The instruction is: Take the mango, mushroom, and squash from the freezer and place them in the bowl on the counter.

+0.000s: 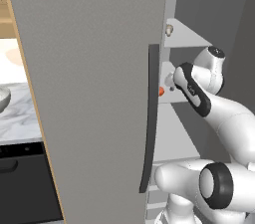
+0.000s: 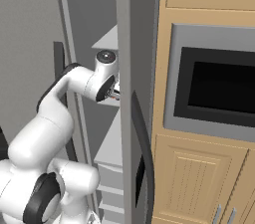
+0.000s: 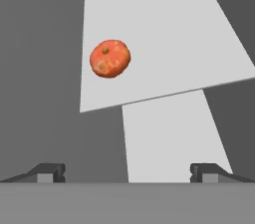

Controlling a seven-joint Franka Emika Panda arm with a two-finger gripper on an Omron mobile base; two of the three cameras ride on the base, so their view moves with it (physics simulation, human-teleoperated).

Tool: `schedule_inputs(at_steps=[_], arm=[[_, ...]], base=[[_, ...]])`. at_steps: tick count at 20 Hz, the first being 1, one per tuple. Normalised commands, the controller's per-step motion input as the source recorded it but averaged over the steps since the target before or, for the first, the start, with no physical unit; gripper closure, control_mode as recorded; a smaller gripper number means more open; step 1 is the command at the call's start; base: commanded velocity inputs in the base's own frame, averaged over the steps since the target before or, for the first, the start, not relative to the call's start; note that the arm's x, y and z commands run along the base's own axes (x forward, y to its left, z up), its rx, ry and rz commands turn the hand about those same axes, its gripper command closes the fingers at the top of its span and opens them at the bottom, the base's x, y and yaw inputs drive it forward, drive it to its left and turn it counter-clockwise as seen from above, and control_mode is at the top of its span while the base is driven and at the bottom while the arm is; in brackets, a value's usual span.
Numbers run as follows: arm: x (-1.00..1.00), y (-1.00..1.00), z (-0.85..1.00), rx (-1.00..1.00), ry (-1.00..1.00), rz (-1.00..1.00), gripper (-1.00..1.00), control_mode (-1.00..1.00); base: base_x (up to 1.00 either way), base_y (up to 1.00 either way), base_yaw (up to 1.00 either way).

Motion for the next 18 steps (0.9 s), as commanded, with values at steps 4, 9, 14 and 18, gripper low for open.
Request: schedule_inputs(at_steps=[4,9,14,18], arm=[[0.29,0.0,-0.04,0.01,0.01,0.0,-1.0,-1.0],[0.22,0.02,-0.12,0.0,0.01,0.0,-1.0,-1.0],[0.1,0.07,-0.19,0.01,0.0,0.02,-1.0,-1.0],[0.16,0.01,-0.2,0.0,0.0,0.01,-1.0,-1.0]], base=[[0.0,0.0,0.0],[0.0,0.0,0.0],[0.0,0.0,0.0],[0.0,0.0,0.0]])
